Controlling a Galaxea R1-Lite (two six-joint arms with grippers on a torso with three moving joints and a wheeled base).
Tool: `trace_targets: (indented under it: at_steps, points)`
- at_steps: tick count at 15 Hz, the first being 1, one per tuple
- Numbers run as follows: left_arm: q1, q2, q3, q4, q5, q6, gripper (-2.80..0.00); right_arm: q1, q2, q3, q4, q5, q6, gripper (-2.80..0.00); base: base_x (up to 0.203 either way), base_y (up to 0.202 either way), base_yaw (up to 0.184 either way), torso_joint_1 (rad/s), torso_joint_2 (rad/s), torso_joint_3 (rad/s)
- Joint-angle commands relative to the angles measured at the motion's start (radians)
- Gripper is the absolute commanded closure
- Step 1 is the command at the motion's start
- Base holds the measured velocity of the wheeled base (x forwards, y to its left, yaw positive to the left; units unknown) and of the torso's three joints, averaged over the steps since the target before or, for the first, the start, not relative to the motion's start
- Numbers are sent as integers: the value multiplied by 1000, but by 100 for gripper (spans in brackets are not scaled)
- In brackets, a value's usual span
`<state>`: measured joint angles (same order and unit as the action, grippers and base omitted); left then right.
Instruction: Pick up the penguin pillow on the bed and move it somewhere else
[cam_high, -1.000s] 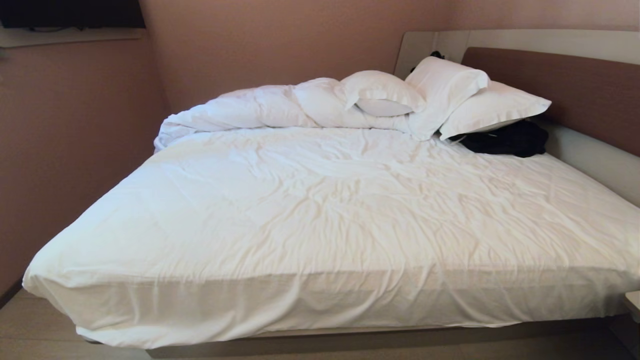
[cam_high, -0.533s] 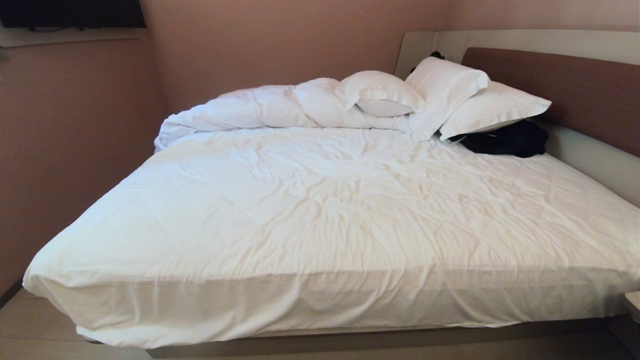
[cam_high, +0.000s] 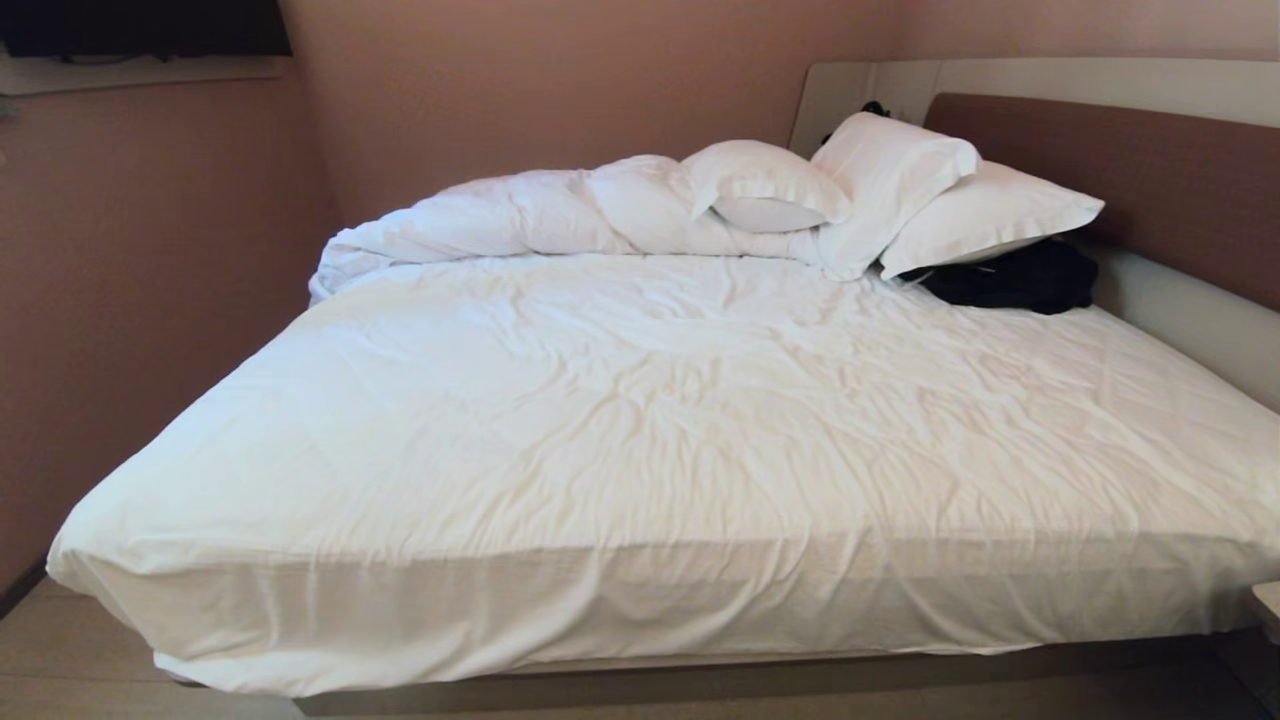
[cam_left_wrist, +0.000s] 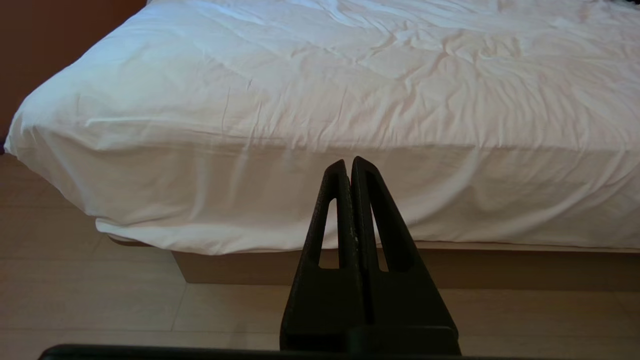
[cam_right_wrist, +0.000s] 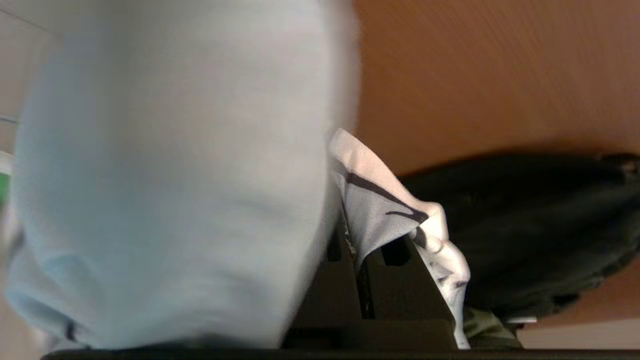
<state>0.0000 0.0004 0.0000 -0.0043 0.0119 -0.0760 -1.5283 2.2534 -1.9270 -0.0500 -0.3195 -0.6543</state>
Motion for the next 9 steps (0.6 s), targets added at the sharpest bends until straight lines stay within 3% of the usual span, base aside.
trace_targets:
  at_steps: [1,9]
  points:
    - [0,0,3,0,0,-1,0,7,33,0,-18,-32,-5,0,0,0,0,0,0,0]
    - [0,0,3,0,0,-1,0,7,105,0,-67,-44,-8,0,0,0,0,0,0,0]
